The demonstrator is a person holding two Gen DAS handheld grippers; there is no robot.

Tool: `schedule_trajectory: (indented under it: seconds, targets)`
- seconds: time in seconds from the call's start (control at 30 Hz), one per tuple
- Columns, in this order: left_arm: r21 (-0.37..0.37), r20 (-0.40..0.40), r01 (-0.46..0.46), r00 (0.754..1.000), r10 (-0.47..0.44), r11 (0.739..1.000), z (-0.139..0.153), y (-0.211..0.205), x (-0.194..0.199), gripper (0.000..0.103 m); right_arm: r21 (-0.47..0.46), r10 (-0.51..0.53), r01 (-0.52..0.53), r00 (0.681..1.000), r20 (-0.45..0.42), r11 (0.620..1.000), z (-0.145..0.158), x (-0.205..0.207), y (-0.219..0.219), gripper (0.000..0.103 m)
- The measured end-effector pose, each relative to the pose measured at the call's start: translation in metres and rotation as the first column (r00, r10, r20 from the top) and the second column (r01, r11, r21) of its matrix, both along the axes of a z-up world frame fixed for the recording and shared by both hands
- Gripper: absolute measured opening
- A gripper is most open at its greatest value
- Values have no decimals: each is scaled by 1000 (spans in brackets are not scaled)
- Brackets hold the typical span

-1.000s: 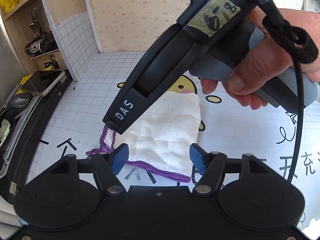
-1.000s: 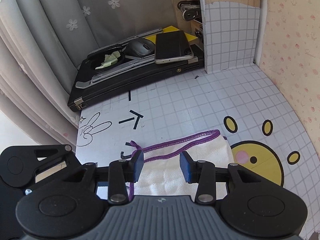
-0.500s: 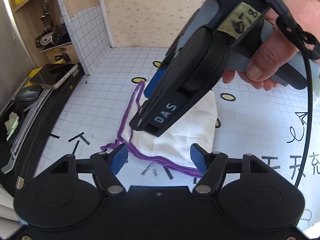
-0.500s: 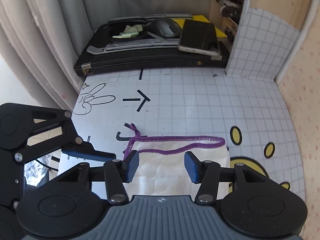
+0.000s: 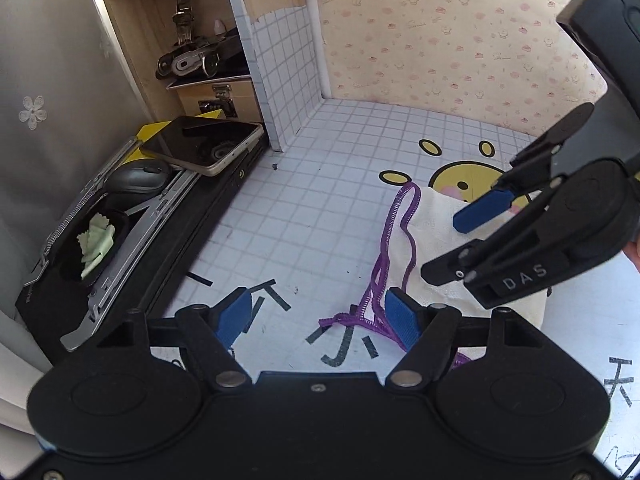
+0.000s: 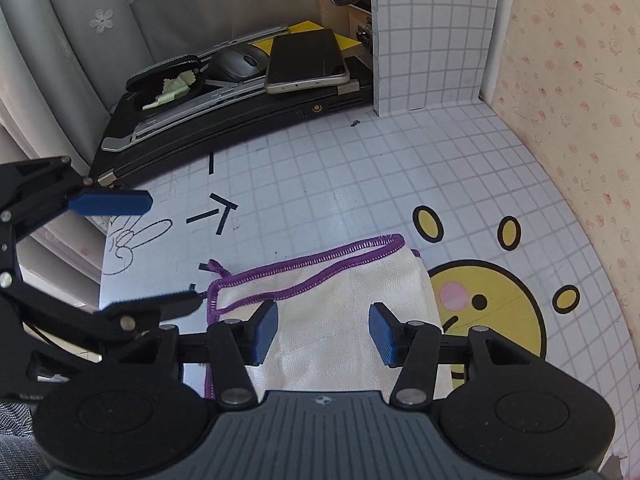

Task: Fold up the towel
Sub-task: 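Move the open right gripper to the towel's purple border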

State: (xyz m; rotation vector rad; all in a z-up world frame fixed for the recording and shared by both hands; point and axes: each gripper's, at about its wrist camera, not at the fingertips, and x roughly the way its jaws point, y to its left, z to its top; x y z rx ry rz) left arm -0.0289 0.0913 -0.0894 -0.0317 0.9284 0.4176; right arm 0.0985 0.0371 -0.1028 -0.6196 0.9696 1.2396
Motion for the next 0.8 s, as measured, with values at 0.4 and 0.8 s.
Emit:
schedule_trajectory:
  seconds: [0.4, 0.8]
  targets:
    - [76, -109, 105, 989, -97, 991, -31, -1, 20, 79, -22, -20, 21, 1000, 14, 1000, -13, -1, -7, 59]
    - [19, -123, 167, 979, -164, 986, -35, -5, 17, 81, -42, 45, -41, 995, 94, 998, -18, -12, -13, 62]
